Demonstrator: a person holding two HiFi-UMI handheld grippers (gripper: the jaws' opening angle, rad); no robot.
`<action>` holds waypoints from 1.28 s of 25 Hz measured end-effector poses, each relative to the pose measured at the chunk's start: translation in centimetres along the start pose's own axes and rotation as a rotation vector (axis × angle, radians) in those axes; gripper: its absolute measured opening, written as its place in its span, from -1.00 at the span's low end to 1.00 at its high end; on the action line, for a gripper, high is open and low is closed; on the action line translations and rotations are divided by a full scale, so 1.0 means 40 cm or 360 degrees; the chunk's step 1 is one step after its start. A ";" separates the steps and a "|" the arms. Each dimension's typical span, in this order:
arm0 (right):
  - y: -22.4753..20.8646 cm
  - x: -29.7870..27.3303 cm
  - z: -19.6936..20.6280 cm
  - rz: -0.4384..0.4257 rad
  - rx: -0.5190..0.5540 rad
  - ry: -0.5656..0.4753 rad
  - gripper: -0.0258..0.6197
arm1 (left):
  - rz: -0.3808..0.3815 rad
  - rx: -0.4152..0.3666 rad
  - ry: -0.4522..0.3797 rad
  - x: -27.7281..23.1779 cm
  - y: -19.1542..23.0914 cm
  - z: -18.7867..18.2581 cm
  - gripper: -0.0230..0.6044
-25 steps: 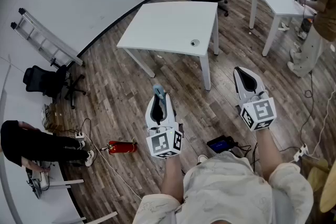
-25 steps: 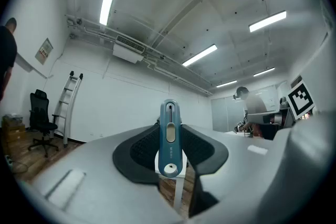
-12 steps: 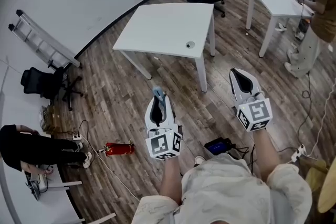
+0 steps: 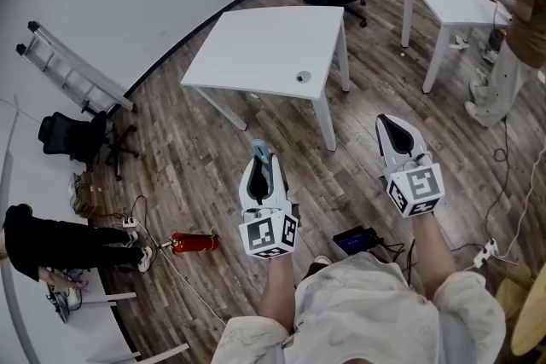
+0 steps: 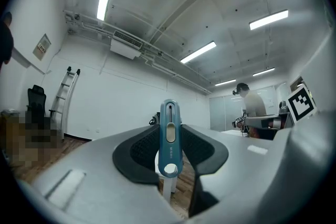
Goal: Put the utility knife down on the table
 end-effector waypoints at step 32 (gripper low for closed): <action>-0.024 -0.081 -0.011 -0.0108 0.0134 0.0031 -0.90 | 0.0004 0.0125 0.0014 -0.075 -0.032 0.050 -0.46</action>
Point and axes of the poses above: the fingertips, and each gripper's own axes: x backward along the fingers, y to its left, z out of its underside, the point moved 9 cm from there along x, backward along the fingers, and after that the axes turned 12 degrees about x, right-handed, at the moved point
